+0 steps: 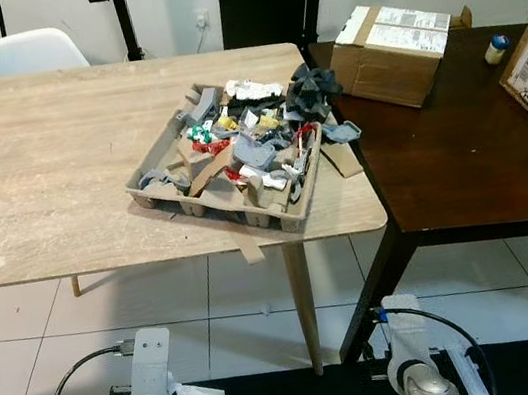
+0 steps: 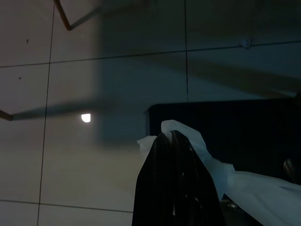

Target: Picking trash to rubbish bin

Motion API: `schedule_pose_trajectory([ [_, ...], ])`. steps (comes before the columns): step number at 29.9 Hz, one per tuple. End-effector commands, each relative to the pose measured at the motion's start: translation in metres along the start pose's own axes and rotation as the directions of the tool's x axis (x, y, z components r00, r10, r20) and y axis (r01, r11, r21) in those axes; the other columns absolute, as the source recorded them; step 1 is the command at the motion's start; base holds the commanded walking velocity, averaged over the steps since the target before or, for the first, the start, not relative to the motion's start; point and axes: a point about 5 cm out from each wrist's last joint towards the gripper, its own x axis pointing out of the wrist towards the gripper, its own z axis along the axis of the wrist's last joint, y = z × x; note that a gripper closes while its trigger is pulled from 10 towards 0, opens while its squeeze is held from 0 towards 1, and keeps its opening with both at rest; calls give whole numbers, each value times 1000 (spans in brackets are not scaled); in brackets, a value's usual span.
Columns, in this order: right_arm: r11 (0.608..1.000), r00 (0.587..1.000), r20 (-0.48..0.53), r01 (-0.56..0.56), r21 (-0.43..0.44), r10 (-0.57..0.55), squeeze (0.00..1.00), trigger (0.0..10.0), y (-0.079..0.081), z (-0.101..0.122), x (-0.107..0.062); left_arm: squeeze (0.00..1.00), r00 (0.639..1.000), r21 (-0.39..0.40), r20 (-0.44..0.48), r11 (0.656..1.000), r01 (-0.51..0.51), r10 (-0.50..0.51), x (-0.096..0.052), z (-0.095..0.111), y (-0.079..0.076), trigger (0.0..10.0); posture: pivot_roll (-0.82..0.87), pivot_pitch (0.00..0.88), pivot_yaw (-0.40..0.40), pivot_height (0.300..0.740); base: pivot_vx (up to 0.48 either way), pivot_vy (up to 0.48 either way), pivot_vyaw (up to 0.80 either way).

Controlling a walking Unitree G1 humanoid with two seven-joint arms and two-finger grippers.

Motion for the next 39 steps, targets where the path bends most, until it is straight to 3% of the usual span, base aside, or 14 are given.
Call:
schedule_pose_trajectory([
  [1,1000,998,-65,5,-11,-6,0,10000,-2,-16,-4,0,999,-6,-40,1000,-10,9,-2,-9,2,10000,109,94,-11,740,0,0,0],
  [17,999,998,-58,-26,-45,23,0,10000,1,-14,-4,0,995,-34,-97,999,-38,34,-6,-22,-1,10000,104,109,-44,740,0,0,0],
  [39,998,998,-55,-28,-49,25,0,10000,1,-12,-3,0,998,-52,-65,998,-31,27,-2,-11,-3,10000,103,102,-44,740,0,0,0],
])
